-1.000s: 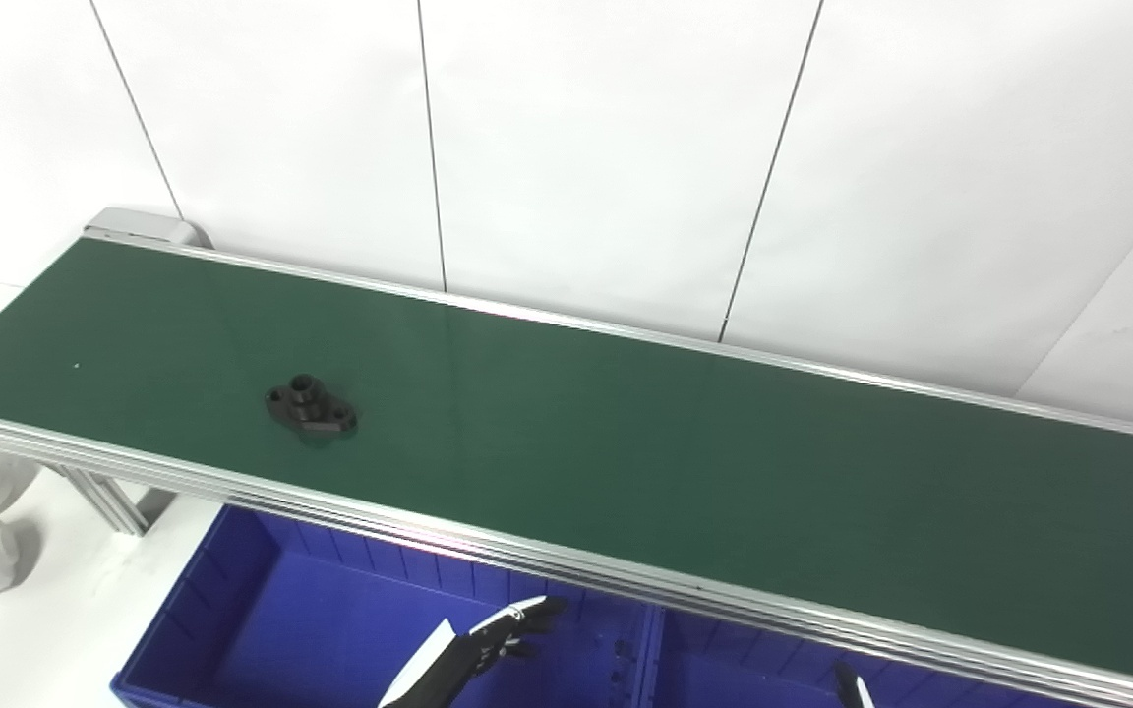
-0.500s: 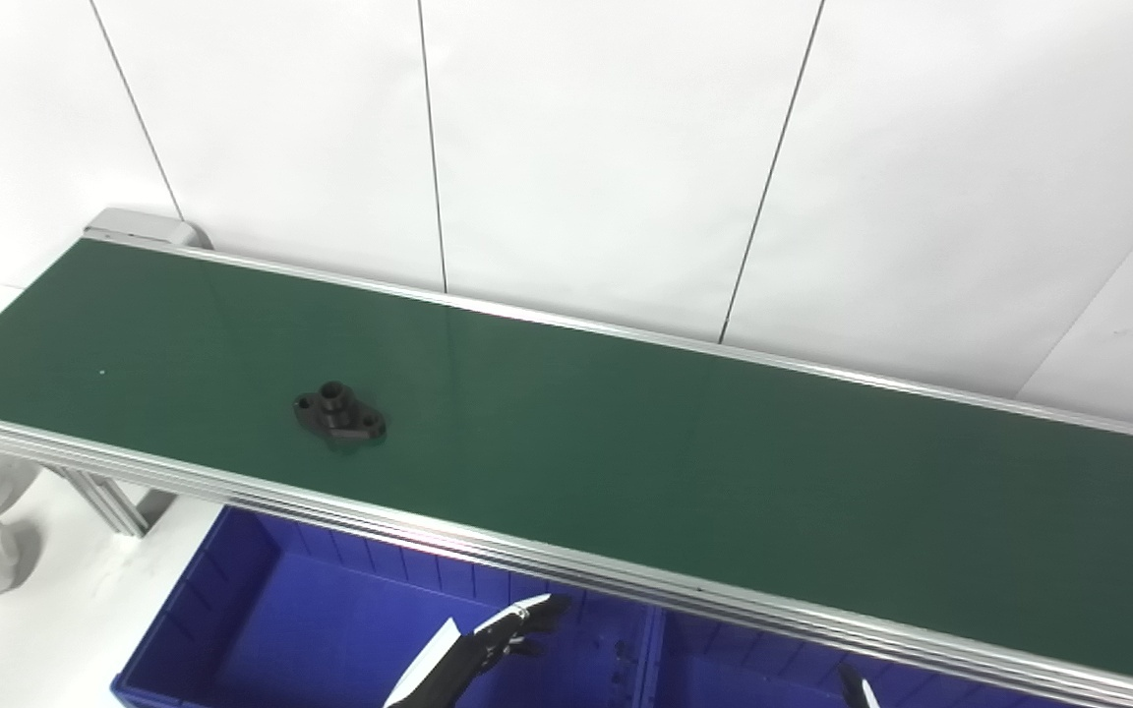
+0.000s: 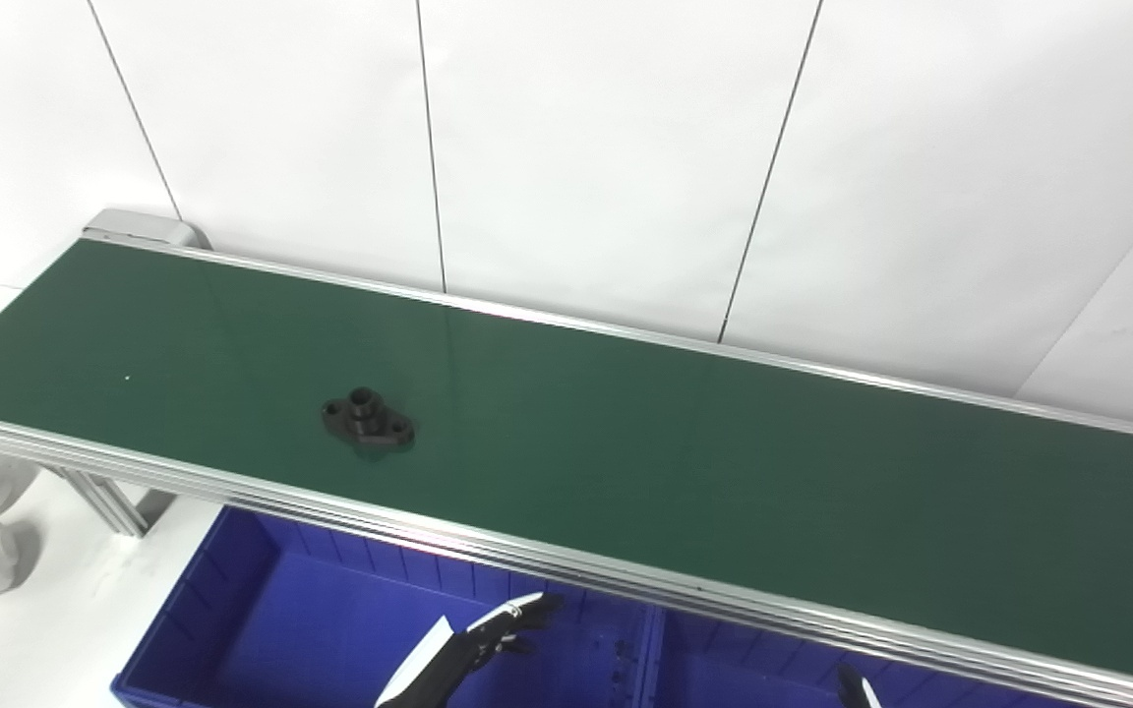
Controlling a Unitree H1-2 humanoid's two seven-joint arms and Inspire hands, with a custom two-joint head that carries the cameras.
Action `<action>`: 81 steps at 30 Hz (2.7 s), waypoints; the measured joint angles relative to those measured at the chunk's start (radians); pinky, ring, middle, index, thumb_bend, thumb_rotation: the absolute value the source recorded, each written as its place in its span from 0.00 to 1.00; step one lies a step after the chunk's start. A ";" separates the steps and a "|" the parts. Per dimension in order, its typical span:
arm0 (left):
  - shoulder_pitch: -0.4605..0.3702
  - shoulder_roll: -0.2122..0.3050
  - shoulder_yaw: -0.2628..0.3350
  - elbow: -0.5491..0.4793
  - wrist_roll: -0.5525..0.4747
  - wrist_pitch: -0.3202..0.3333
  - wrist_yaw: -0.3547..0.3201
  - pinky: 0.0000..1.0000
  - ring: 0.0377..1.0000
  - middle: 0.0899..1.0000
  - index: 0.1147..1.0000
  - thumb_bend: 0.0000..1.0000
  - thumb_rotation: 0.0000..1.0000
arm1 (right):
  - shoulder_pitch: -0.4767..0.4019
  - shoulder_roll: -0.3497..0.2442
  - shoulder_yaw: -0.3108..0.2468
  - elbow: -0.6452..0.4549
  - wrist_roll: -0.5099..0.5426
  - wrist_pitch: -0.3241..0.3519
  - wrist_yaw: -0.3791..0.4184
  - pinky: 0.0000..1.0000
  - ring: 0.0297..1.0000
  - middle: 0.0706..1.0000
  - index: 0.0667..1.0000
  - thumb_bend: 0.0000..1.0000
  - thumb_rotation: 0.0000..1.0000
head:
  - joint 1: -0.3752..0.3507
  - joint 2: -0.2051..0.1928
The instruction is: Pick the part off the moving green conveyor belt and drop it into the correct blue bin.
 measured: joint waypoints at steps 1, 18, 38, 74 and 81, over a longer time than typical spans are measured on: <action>0.000 0.001 0.001 -0.003 0.000 0.000 0.000 0.79 0.88 0.90 0.87 0.90 0.32 | 0.000 0.000 0.006 -0.001 -0.004 0.000 -0.007 0.94 0.94 0.94 0.94 0.80 0.38 | 0.000 0.000; -0.007 -0.002 0.030 -0.003 -0.037 0.000 -0.036 0.81 0.90 0.92 0.91 0.84 0.36 | 0.001 0.003 0.024 -0.089 -0.033 0.000 -0.128 0.85 0.87 0.87 0.91 0.83 0.39 | -0.051 0.046; 0.046 -0.060 0.156 -0.073 -0.152 0.000 -0.201 0.85 0.89 0.93 0.94 0.89 0.45 | -0.191 0.023 -0.119 -0.476 -0.093 0.193 0.144 0.78 0.81 0.83 0.89 0.81 0.42 | -0.077 0.103; 0.085 -0.084 0.197 -0.115 -0.077 0.000 -0.264 0.85 0.89 0.93 0.92 0.85 0.44 | -0.713 0.196 0.011 -0.117 -0.437 0.598 0.415 0.66 0.75 0.77 0.86 0.84 0.43 | -0.082 0.118; 0.091 -0.088 0.200 -0.115 -0.079 0.000 -0.265 0.84 0.89 0.93 0.92 0.85 0.44 | -0.767 0.213 0.034 0.025 -0.459 0.599 0.413 0.67 0.75 0.77 0.85 0.83 0.41 | -0.080 0.114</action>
